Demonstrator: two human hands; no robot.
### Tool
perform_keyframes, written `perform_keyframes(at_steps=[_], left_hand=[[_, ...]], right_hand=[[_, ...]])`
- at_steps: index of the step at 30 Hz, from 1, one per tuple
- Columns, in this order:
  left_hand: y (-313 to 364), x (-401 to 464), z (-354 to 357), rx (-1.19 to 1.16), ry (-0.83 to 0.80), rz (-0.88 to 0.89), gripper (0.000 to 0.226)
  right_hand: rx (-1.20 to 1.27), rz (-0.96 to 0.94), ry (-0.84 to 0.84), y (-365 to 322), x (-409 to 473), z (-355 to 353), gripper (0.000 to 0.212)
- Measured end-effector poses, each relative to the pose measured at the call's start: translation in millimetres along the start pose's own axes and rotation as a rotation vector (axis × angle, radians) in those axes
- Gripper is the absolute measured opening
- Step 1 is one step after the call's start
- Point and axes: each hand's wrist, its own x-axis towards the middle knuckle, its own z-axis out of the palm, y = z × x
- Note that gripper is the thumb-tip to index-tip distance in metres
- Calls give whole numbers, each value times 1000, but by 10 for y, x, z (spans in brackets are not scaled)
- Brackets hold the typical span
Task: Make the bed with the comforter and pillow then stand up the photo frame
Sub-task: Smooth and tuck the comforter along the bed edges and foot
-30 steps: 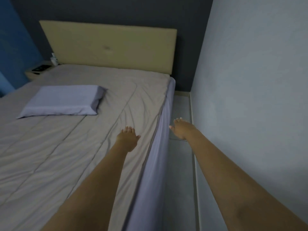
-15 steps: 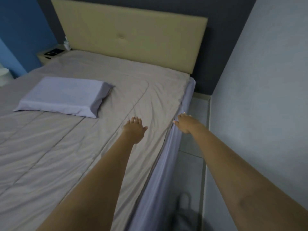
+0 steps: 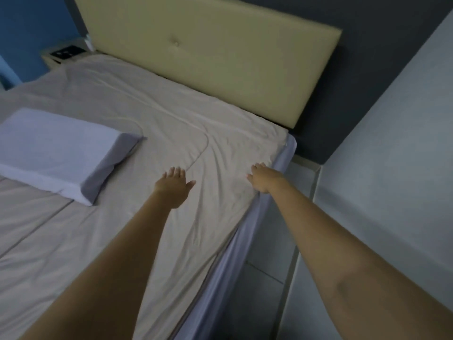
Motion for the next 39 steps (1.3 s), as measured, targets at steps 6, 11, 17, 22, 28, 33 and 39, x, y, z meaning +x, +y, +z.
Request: perform_keyframes(at_steps=[6, 11, 17, 22, 28, 33, 39], left_hand=[[-50, 869, -101, -3, -12, -27, 68], [287, 1745, -292, -18, -19, 18, 68], [953, 3094, -355, -75, -73, 20, 68], [1580, 4200, -265, -115, -167, -13, 68], [2114, 5278, -57, -192, -207, 0, 67], [2215, 5924, 499, -170, -183, -9, 67], [2224, 6158, 1394, -54, 67, 55, 71]], right_hand=[[18, 0, 8, 253, 801, -415, 60], [-6, 0, -5, 726, 1544, -718, 57], [21, -8, -27, 1504, 2783, -878, 57], [52, -18, -64, 2182, 3843, -873, 60], [66, -60, -108, 2670, 4859, -804, 57], [2, -116, -26, 2892, 5643, -382, 57], [130, -63, 276, 2950, 6018, 583, 71]])
